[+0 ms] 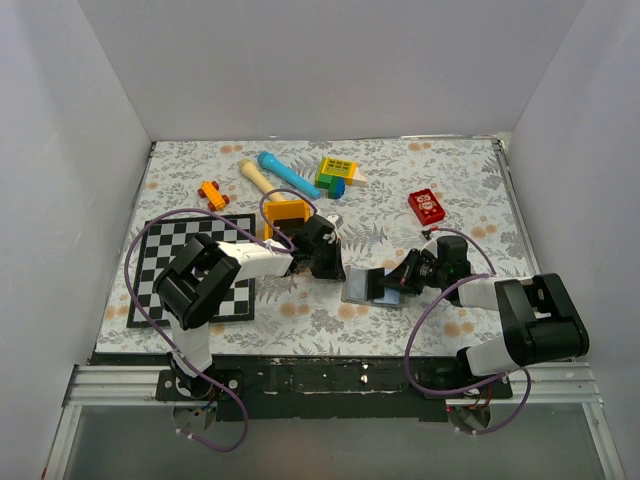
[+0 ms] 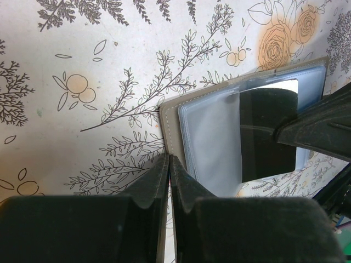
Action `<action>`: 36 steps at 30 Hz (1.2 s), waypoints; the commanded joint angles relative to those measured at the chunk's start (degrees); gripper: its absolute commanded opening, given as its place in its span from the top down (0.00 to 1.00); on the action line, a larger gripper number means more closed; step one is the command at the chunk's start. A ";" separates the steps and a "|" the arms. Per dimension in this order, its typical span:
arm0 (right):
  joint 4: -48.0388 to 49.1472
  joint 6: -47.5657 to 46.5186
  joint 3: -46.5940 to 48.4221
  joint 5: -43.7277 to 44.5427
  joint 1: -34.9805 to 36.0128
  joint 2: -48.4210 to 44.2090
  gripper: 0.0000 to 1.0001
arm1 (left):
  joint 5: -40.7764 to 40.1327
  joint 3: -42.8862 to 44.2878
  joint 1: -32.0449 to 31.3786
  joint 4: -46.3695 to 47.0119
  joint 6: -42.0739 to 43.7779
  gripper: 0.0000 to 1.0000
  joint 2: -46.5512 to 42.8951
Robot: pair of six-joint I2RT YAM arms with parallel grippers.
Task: Put the credit cards into the card holder
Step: Insert the credit card into the card holder.
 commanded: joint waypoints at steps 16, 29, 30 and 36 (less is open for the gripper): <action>5.29 2.11 -0.52 1.01 0.31 1.61 0.99 | -0.02 -0.14 -0.20 -2.76 1.32 0.99 1.06; 5.28 4.93 -1.13 8.04 6.46 1.96 0.99 | 0.42 -0.49 -0.38 -2.41 1.41 1.00 1.06; 5.46 5.45 -1.22 8.74 6.90 2.31 0.99 | 0.51 -0.49 -0.38 -2.41 1.58 1.00 0.97; 6.96 7.74 -0.87 12.52 10.15 4.07 0.99 | 0.60 -0.84 -0.64 -2.14 1.58 1.00 0.97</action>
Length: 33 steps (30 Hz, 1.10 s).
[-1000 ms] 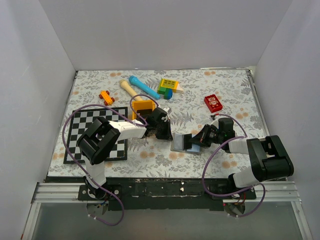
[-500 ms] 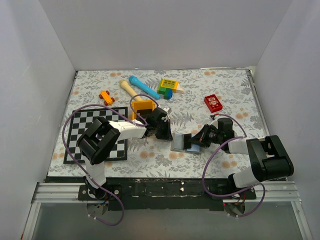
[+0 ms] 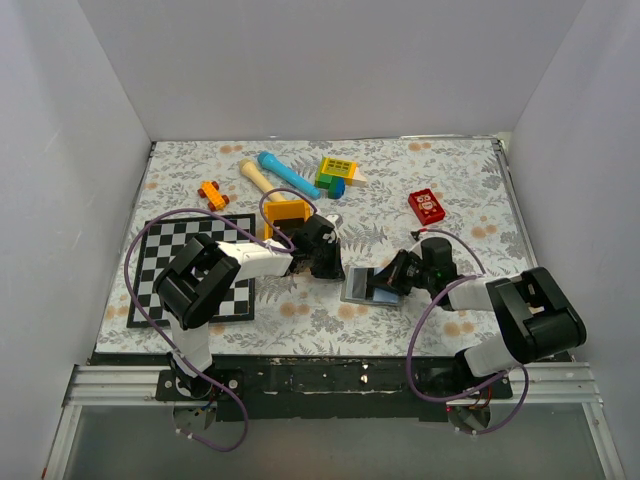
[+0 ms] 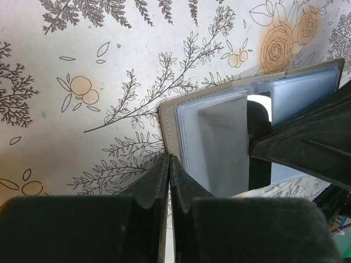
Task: Put the credit cards into the card holder
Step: Insert the credit card into the card holder.
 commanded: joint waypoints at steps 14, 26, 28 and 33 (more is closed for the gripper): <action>-10.40 -4.34 2.88 8.19 4.86 -3.61 0.62 | 0.20 -1.55 -0.71 -1.84 0.84 1.00 0.77; -37.33 -15.69 10.27 18.91 4.86 -17.61 0.61 | 0.29 -1.64 -0.71 -1.48 0.66 1.00 1.04; -36.89 -15.87 10.36 18.74 4.86 -16.64 0.86 | 0.38 -1.55 -0.71 -1.48 0.66 1.00 0.95; -32.42 -15.16 10.53 15.84 4.95 -12.69 0.99 | 0.82 -1.19 -0.79 -1.57 1.10 1.00 1.21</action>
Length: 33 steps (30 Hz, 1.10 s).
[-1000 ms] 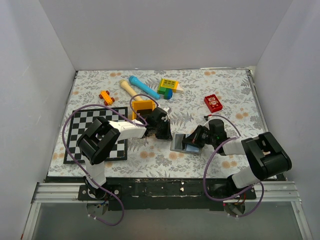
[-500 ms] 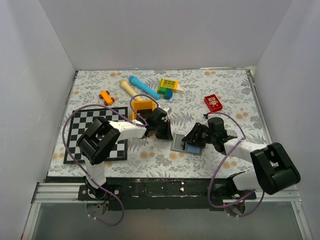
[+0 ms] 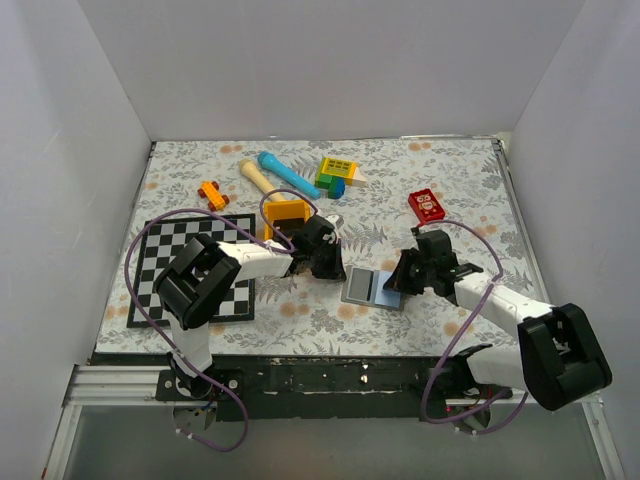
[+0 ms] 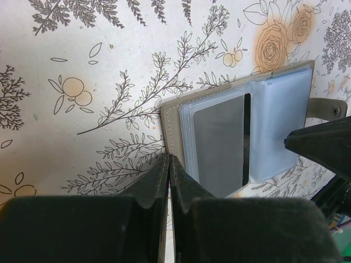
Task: Put the credit cards into the card holder
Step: Insert the credit card into the card holder.
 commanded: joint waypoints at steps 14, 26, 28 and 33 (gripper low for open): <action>4.64 -1.27 3.75 -3.21 1.54 5.56 0.99 | 0.34 -0.74 -0.58 -2.91 1.12 1.00 1.04; 5.52 -1.00 4.89 -3.30 2.33 11.80 0.99 | 0.43 -0.74 -0.66 -2.91 1.21 1.00 1.12; 7.26 -0.91 5.07 -3.56 2.69 12.77 0.99 | 0.51 -0.82 -0.58 -2.91 1.30 1.00 1.21; 8.41 -0.30 6.21 -4.35 3.91 14.09 0.99 | 0.69 -1.00 -0.66 -2.91 1.30 1.00 1.04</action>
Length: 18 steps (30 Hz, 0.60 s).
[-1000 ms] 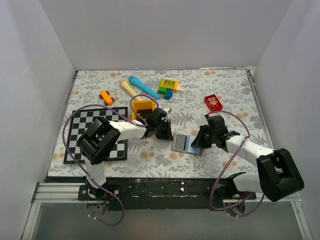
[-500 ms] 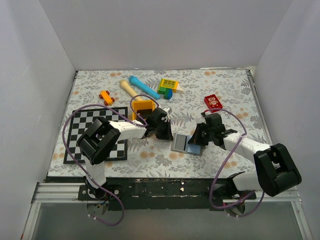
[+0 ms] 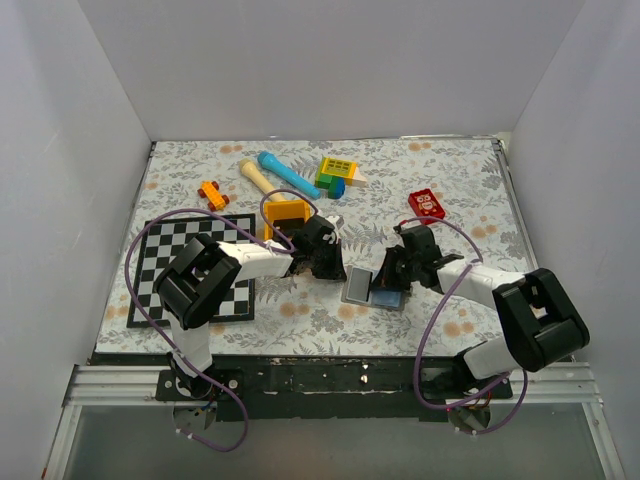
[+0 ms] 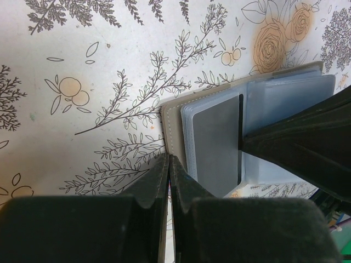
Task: Put the credit cards into the card holder
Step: Insert the credit card into the card holder.
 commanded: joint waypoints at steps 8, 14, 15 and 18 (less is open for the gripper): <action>3.85 0.67 3.02 -1.23 2.72 2.09 0.99 | -0.05 -1.18 -0.58 -2.93 1.17 1.00 0.69; 1.31 -0.47 3.37 0.08 2.81 -2.81 0.99 | -0.23 -1.35 -0.66 -2.84 0.99 1.00 0.69; 0.35 -0.82 3.37 1.30 2.81 -4.83 0.99 | -0.23 -1.18 -0.66 -2.93 1.08 1.00 0.69; -6.05 -1.79 2.85 6.74 2.64 -11.59 0.99 | -0.23 -1.18 -0.58 -2.93 1.08 1.00 0.69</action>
